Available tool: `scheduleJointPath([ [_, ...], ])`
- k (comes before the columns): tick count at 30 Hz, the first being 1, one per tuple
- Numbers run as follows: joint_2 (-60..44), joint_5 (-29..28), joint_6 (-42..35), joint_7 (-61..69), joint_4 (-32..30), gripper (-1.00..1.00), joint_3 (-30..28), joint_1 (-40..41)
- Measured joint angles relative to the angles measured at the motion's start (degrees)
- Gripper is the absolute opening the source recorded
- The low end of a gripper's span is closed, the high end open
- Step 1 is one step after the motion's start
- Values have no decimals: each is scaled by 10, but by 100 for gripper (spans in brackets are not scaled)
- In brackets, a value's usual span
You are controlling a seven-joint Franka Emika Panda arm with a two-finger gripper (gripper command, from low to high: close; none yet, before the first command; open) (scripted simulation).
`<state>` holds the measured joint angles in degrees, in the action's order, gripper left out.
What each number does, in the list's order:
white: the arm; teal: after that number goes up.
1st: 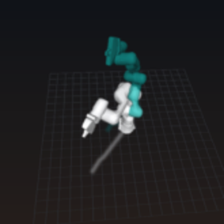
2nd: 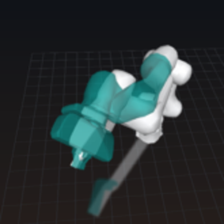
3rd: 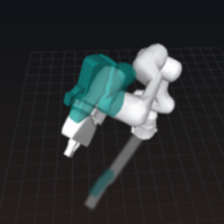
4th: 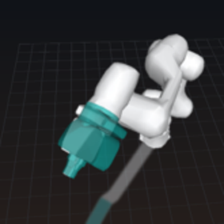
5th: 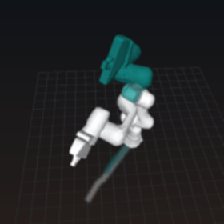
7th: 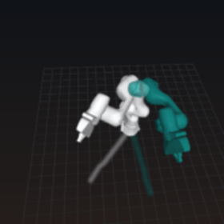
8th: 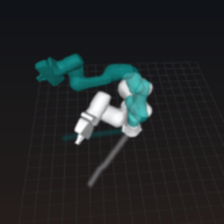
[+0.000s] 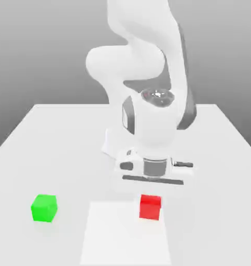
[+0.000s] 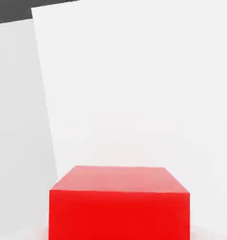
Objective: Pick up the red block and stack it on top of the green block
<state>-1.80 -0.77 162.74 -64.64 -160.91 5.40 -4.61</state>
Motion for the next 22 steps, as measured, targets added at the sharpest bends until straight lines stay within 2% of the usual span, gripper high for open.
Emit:
scheduleJointPath([
  [3,30,5,-33,-20,4,-100,-37,0],
  [6,41,0,-56,-64,16,-100,-92,104],
  [12,56,-8,-100,-157,45,-100,-162,257],
  [18,-44,43,-11,-133,54,-100,-149,273],
  [19,-59,51,3,-128,55,100,-145,275],
  [22,-59,51,3,-128,55,100,-145,276],
])
